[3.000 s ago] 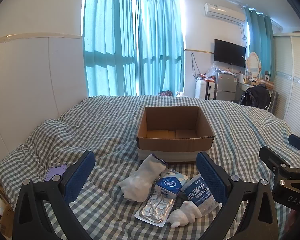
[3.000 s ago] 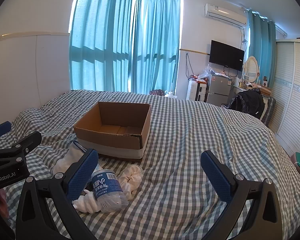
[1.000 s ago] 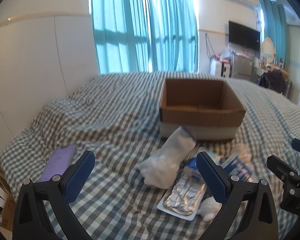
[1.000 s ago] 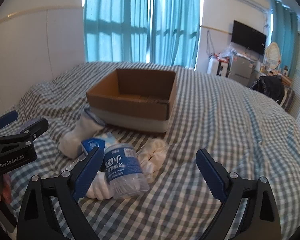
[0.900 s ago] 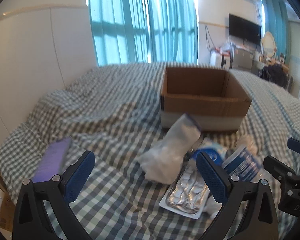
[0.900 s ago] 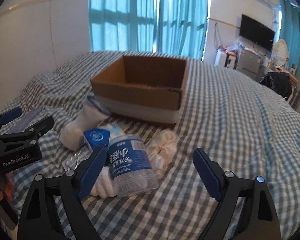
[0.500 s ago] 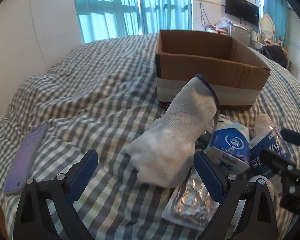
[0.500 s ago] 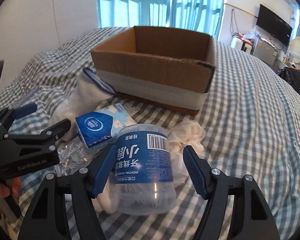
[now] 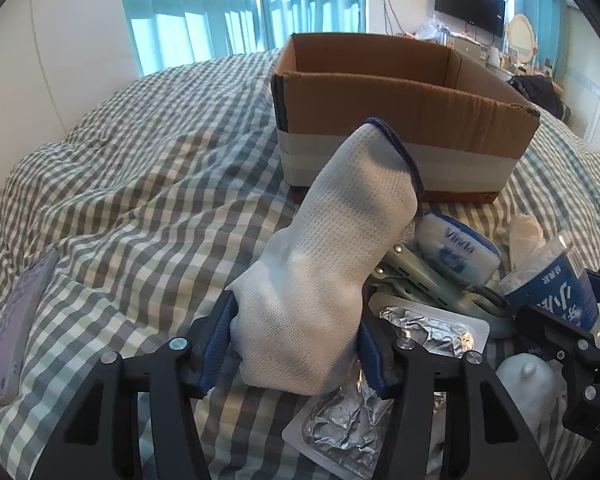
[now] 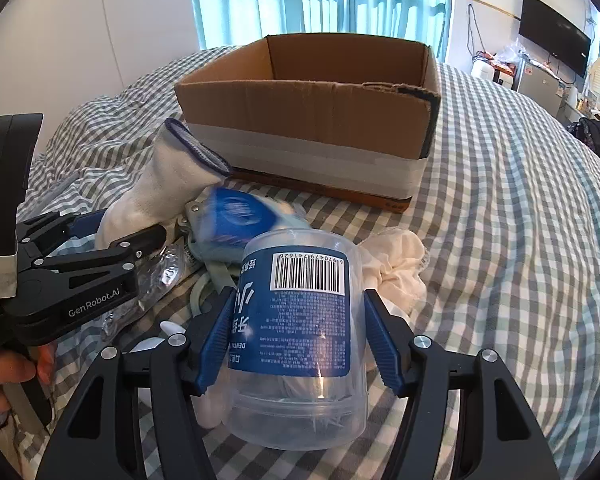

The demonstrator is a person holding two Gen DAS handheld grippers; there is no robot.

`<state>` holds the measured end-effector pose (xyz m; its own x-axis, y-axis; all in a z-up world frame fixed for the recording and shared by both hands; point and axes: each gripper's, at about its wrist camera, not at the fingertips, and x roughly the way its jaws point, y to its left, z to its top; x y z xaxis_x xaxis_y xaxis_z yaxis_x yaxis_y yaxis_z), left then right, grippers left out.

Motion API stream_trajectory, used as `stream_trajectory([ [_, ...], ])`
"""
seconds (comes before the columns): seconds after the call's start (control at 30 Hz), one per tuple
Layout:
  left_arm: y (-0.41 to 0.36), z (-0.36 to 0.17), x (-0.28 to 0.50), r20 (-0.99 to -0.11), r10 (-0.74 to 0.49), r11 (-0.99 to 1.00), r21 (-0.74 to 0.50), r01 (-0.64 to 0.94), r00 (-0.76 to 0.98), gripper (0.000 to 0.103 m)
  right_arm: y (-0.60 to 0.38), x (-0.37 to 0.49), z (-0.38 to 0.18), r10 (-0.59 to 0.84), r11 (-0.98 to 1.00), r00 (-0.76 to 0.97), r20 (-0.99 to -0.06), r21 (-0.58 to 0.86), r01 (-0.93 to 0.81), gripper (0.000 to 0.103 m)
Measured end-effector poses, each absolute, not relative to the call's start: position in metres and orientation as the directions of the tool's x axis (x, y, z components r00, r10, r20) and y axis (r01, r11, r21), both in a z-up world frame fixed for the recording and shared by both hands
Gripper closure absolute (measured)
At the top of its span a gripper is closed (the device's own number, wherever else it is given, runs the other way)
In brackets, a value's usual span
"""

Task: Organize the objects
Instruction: 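Grasp the white knit glove with the left tool while the right tool grasps the floss tub, then carry the glove and floss tub into the cardboard box and release both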

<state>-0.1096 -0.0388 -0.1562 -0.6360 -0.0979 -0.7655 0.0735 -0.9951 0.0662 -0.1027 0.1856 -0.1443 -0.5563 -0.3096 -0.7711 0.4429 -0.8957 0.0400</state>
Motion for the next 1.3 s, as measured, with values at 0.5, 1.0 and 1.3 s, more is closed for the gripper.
stream_trajectory([
  [0.5, -0.042, -0.111, -0.067, -0.715, -0.07, -0.996, 0.014, 0.087, -0.696, 0.056, 0.196, -0.058, -0.089, -0.297, -0.905, -0.654, -0.696, -0.012, 0.425, 0.041],
  [1.0, -0.028, -0.048, -0.039, -0.602, -0.027, -0.998, -0.022, 0.051, -0.798, 0.056, 0.209, -0.029, -0.03, -0.312, -0.911, -0.734, -0.603, -0.032, 0.412, 0.041],
  [1.3, -0.018, -0.01, -0.061, -0.554, 0.022, -0.999, -0.042, 0.002, -0.832, 0.056, 0.216, -0.048, 0.017, -0.342, -0.904, -0.771, -0.537, -0.037, 0.426, 0.041],
])
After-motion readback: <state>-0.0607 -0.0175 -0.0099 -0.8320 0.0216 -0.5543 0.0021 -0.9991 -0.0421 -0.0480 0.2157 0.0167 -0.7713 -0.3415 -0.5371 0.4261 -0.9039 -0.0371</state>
